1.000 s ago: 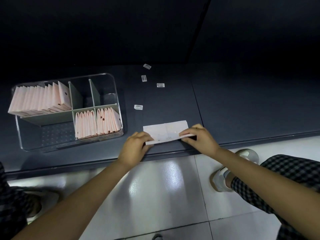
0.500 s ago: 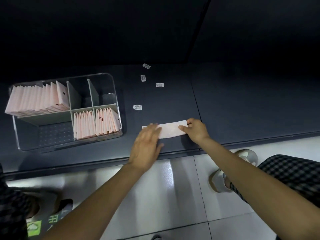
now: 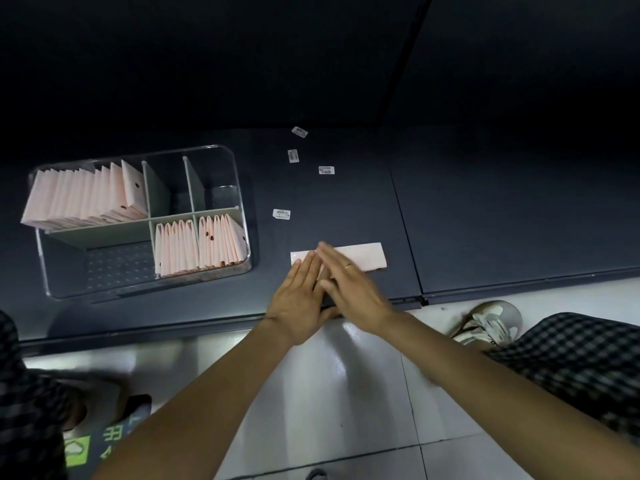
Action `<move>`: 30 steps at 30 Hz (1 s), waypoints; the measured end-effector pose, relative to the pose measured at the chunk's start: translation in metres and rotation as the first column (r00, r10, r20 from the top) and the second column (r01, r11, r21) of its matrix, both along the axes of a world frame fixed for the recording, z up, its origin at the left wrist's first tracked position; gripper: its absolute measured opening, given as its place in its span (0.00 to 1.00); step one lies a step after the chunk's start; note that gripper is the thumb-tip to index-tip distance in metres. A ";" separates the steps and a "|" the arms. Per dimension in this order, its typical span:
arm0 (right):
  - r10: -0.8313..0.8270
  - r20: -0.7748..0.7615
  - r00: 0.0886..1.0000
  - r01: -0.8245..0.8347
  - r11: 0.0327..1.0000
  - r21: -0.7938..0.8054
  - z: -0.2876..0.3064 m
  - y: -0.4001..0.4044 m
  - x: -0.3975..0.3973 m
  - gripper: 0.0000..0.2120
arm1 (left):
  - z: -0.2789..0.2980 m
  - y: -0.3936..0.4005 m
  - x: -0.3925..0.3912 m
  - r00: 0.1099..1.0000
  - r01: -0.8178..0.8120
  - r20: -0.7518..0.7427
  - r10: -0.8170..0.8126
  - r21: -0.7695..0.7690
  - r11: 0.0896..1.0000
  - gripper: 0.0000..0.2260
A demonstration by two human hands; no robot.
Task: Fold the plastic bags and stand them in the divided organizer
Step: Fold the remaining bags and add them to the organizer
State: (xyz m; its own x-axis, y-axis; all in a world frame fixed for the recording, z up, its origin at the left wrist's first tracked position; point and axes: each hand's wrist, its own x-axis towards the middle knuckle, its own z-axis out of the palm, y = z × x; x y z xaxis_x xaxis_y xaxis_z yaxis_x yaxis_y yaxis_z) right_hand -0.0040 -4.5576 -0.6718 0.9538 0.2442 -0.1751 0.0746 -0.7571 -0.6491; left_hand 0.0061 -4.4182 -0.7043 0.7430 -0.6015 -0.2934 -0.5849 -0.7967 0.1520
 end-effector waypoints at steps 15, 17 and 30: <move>-0.169 0.060 0.984 0.179 0.950 -0.256 -0.002 -0.069 0.030 0.19 | 0.000 0.001 0.001 0.999 -0.010 0.030 0.010 -0.019 1.000 0.39; -0.135 0.019 0.991 0.134 0.938 -0.319 0.002 -0.063 0.041 0.17 | 0.002 0.001 0.003 0.999 -0.009 0.035 0.010 -0.021 1.000 0.39; -0.273 -0.539 0.797 0.183 0.959 -0.215 0.008 -0.021 -0.007 0.19 | 0.004 0.026 -0.016 0.884 0.308 0.429 -0.186 -0.234 0.922 0.34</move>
State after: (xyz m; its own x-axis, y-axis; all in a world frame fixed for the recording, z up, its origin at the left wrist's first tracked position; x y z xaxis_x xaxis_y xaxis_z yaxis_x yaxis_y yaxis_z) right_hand -0.0113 -4.5785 -0.6642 0.7044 -0.0387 -0.7088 -0.4525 -0.7938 -0.4063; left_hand -0.0102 -4.3918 -0.6998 0.5747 -0.7925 0.2040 -0.8159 -0.5741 0.0680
